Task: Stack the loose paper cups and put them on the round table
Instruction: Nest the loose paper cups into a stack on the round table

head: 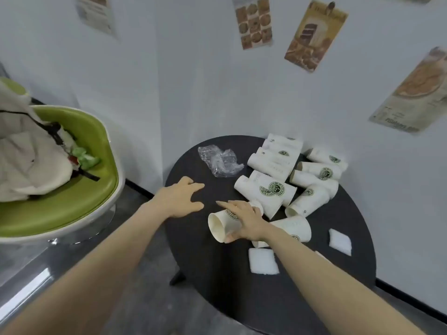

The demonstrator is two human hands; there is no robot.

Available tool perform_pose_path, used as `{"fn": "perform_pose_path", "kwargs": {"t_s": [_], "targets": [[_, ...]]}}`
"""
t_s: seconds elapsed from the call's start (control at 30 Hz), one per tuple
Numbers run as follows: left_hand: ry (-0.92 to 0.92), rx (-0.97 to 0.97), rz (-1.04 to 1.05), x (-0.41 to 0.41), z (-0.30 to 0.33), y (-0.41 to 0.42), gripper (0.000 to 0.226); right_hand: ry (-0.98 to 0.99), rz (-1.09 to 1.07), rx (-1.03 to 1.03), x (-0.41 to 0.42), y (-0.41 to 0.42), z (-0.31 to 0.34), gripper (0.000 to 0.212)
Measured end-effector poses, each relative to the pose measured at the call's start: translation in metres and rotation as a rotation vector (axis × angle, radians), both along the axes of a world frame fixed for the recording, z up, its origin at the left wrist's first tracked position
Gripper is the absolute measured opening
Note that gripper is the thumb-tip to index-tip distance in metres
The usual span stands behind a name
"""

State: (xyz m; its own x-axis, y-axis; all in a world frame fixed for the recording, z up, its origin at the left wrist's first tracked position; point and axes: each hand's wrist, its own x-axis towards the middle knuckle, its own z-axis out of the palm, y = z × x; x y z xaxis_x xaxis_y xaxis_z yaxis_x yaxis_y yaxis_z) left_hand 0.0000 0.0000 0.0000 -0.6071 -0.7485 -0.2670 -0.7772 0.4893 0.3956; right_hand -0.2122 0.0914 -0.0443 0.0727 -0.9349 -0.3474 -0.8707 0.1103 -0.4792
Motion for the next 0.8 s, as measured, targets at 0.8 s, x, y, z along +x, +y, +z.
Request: {"fn": "perform_pose_path", "kwargs": {"t_s": [0.8], "targets": [[0.108,0.257,-0.121,0.011,-0.029,-0.053,0.11,-0.76,-0.56,-0.247,0.033,-0.062,0.004,0.101]]}}
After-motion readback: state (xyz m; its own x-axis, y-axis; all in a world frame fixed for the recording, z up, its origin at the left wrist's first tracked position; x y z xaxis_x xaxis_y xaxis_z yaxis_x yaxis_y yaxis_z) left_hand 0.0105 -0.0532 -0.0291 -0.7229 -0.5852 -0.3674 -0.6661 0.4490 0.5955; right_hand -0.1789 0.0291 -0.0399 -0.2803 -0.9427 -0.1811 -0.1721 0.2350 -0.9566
